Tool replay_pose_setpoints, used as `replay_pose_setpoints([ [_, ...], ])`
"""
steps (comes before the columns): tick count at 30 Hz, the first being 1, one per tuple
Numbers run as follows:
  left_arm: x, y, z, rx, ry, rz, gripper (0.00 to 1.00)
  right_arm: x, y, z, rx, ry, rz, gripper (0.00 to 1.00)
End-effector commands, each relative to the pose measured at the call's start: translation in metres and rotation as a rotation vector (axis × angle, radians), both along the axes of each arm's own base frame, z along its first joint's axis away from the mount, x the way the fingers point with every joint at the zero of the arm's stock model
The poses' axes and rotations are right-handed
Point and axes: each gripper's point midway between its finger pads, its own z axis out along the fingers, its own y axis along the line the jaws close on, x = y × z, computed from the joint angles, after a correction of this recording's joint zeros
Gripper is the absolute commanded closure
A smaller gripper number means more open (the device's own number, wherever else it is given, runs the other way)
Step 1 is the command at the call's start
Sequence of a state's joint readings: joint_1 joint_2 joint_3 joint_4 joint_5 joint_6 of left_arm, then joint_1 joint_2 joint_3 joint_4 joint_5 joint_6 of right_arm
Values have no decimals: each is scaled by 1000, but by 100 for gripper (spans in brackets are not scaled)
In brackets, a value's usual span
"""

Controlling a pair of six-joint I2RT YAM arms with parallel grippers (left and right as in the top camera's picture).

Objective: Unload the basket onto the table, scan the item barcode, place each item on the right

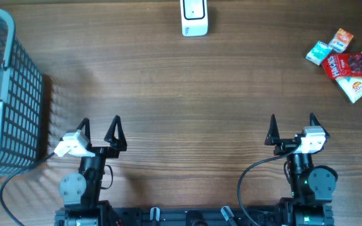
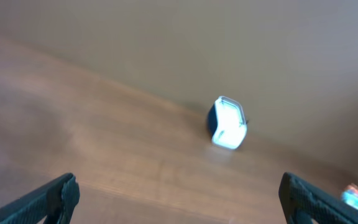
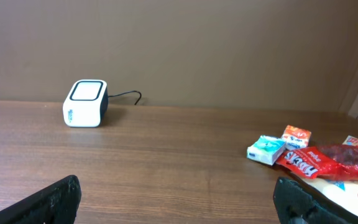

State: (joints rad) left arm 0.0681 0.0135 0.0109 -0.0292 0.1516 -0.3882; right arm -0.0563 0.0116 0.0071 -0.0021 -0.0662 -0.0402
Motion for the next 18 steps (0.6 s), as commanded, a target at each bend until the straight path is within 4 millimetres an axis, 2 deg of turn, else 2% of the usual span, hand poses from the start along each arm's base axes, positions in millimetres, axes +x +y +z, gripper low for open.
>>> replay_pose_setpoints([
  [1,0,9,-10,1,36,55,0,0,0,1,-11,-5,-3,0],
  [18,0,9,-11,73,36,49,0,0,0,1,-11,-5,-3,0],
])
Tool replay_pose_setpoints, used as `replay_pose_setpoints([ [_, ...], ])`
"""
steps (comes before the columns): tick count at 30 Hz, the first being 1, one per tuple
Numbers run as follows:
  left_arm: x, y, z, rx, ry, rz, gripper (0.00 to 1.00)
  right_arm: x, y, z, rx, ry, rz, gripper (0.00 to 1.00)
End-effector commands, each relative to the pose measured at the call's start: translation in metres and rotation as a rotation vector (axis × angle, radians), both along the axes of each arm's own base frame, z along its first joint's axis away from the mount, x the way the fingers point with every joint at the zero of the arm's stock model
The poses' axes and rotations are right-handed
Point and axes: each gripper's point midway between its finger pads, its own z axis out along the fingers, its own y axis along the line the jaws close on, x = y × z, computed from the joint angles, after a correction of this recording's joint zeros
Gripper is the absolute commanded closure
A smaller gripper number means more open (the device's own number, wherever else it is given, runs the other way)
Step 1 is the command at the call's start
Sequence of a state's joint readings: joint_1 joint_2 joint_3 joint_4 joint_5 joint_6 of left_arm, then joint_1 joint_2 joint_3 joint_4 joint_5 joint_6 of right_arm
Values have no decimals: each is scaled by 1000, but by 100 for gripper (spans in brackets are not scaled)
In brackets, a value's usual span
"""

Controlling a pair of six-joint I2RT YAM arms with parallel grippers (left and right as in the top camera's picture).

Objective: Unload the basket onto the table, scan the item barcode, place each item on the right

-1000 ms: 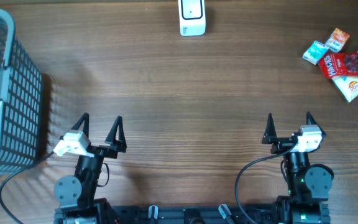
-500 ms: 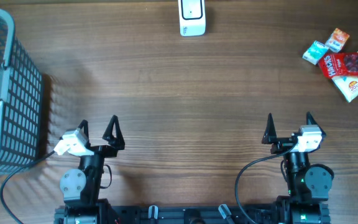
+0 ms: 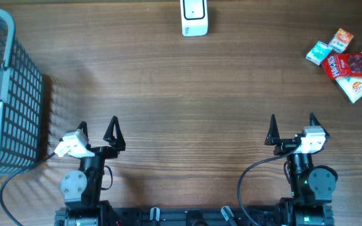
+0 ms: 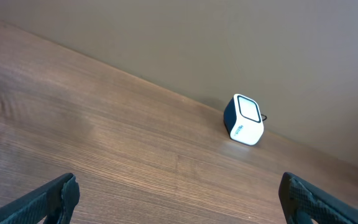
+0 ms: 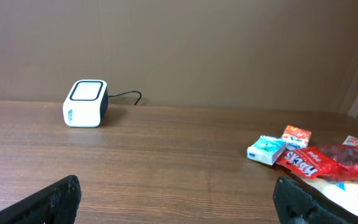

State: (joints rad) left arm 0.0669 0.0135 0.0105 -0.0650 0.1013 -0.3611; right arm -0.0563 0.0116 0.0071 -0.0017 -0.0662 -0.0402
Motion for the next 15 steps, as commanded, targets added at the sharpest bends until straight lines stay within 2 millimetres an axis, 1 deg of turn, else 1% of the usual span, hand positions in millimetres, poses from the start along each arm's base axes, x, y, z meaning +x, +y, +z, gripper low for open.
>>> replay_pose_setpoints([
  [1,0,-3,-2,85,-1,-17,0,0,0,1,-11,-5,-3,0],
  [6,-1,-17,-2,264,-16,-89,0,0,0,1,-11,-5,-3,0],
  [10,-1,-21,-2,323,-22,-108,0,0,0,1,-11,-5,-3,0],
  [15,-1,-17,-2,332,-18,-88,0,0,0,1,-11,-5,-3,0],
])
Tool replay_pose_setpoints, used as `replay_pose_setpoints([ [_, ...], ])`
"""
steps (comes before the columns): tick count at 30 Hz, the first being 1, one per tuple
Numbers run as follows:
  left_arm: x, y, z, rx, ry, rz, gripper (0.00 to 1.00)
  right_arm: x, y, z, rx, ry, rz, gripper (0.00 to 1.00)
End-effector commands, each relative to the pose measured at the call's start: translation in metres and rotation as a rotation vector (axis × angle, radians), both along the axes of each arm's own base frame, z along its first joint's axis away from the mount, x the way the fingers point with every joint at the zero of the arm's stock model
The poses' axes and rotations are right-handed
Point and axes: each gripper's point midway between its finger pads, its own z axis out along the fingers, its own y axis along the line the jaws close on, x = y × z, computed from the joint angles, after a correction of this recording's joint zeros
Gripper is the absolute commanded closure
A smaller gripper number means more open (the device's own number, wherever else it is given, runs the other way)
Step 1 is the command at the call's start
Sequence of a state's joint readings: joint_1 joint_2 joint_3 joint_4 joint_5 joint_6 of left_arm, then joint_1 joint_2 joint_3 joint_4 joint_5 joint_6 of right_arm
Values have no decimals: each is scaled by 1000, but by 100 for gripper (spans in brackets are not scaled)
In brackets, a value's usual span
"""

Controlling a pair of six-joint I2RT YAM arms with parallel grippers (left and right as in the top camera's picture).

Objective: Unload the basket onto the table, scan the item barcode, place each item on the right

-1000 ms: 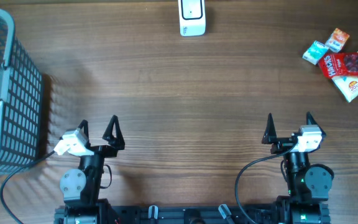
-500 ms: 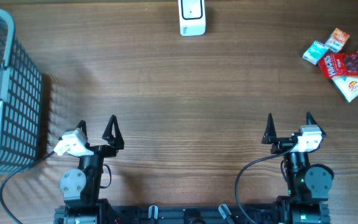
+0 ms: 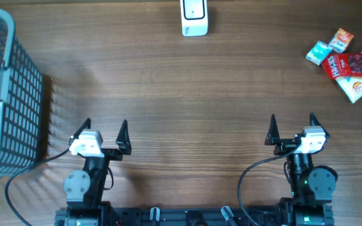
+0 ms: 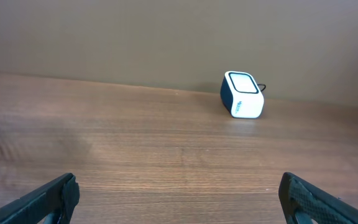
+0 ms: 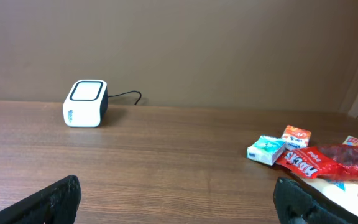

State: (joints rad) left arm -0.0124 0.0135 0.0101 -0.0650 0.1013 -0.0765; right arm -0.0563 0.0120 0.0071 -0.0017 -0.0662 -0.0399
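A white barcode scanner [image 3: 194,17] stands at the table's far edge, seen too as a white box with a dark side [image 4: 242,102] [image 5: 86,102]. Snack packets lie at the far right: a teal box [image 3: 320,53], an orange box [image 3: 341,39], a red bag [image 3: 351,65] and a white pack [image 3: 357,88]. My left gripper [image 3: 104,132] is open and empty near the front left. My right gripper [image 3: 291,127] is open and empty near the front right, well short of the snacks [image 5: 312,155].
A grey mesh basket [image 3: 5,94] stands at the left edge of the table, beside the left arm. The scanner's cable [image 5: 126,96] runs off behind it. A brown wall rises behind the table.
My left gripper has swung to the right and now points straight ahead; the scanner sits higher and level in its view. The right arm and the snacks are unchanged.
My left gripper was angled to the left with a blurred, tilted view of the scanner. It then stood still at much the same angle. Now it faces straight down the table. It stayed open throughout, and the right gripper has not moved.
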Motion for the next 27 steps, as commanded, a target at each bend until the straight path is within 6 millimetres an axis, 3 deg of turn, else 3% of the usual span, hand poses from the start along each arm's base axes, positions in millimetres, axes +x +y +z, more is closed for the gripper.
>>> replay_pose_setpoints([
  [1,0,3,-2,48,0,17,0,0,0,1,-12,-5,-3,0],
  [14,1,19,-3,51,6,96,0,0,0,1,-12,-5,-3,0],
  [27,1,20,-3,52,6,101,0,0,0,1,-11,-5,-3,0],
])
